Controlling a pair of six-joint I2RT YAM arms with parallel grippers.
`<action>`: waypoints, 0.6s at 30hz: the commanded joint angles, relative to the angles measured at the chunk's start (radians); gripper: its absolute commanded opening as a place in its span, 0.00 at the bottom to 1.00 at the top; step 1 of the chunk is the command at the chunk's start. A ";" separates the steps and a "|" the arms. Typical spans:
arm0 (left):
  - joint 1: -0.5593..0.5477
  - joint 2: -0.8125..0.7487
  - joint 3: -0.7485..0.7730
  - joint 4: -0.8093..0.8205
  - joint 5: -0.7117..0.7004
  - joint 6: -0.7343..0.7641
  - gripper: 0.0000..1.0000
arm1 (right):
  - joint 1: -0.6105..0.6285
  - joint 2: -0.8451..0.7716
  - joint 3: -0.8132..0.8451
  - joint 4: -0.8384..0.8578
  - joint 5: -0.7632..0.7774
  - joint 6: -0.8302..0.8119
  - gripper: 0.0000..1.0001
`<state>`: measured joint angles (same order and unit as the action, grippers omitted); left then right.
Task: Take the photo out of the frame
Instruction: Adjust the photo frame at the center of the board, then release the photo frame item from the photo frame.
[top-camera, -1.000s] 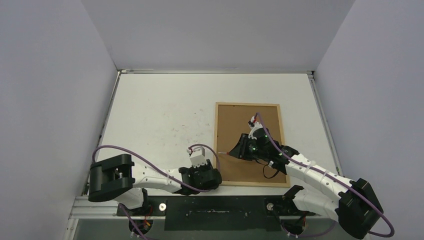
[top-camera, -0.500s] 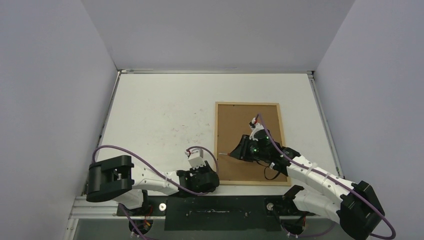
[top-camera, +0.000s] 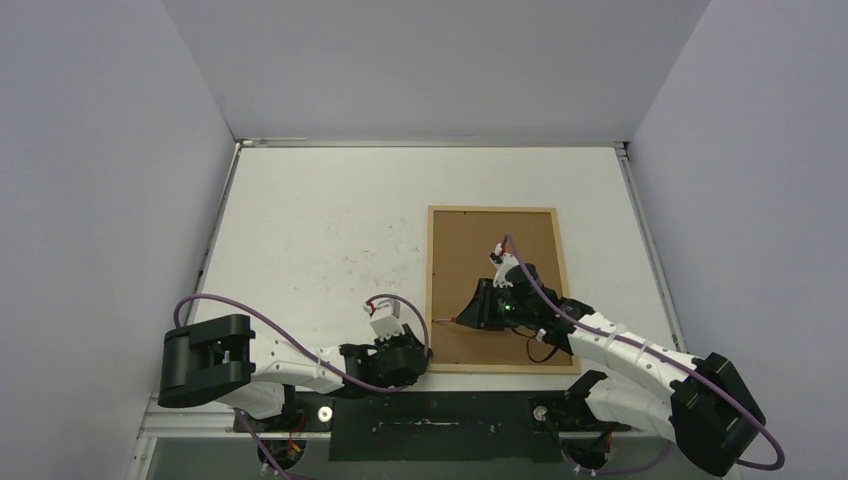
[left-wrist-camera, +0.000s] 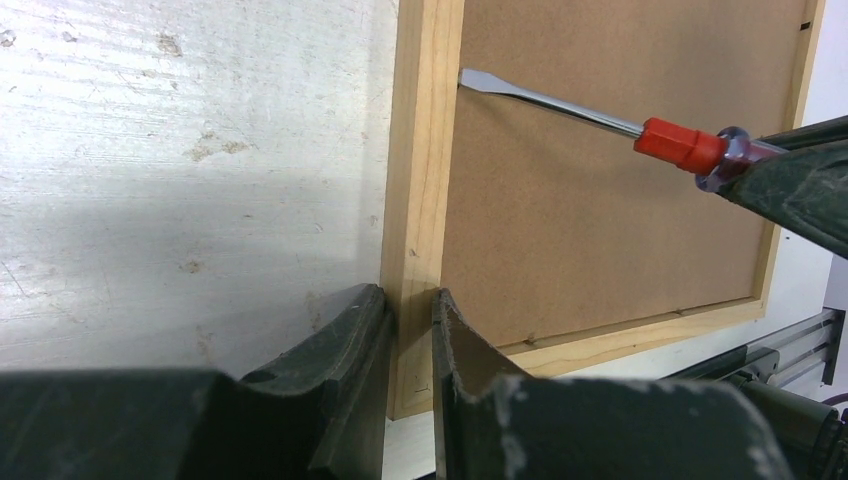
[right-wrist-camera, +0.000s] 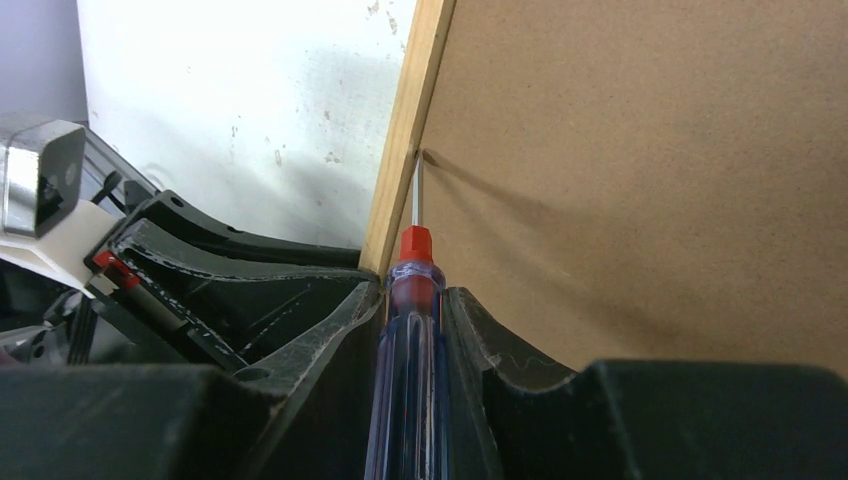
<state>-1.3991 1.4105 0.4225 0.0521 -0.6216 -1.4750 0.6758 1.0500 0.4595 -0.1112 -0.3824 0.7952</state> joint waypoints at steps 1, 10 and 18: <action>-0.009 0.090 -0.098 -0.386 0.201 0.024 0.00 | -0.006 0.008 0.007 0.030 -0.007 -0.067 0.00; -0.009 0.101 -0.096 -0.401 0.200 0.004 0.00 | -0.065 0.010 -0.014 0.053 -0.071 -0.078 0.00; -0.009 0.110 -0.090 -0.405 0.198 0.002 0.00 | -0.083 0.034 -0.005 0.048 -0.130 -0.109 0.00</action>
<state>-1.3991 1.4128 0.4255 0.0452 -0.6231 -1.4902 0.5964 1.0592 0.4477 -0.1089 -0.4572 0.7197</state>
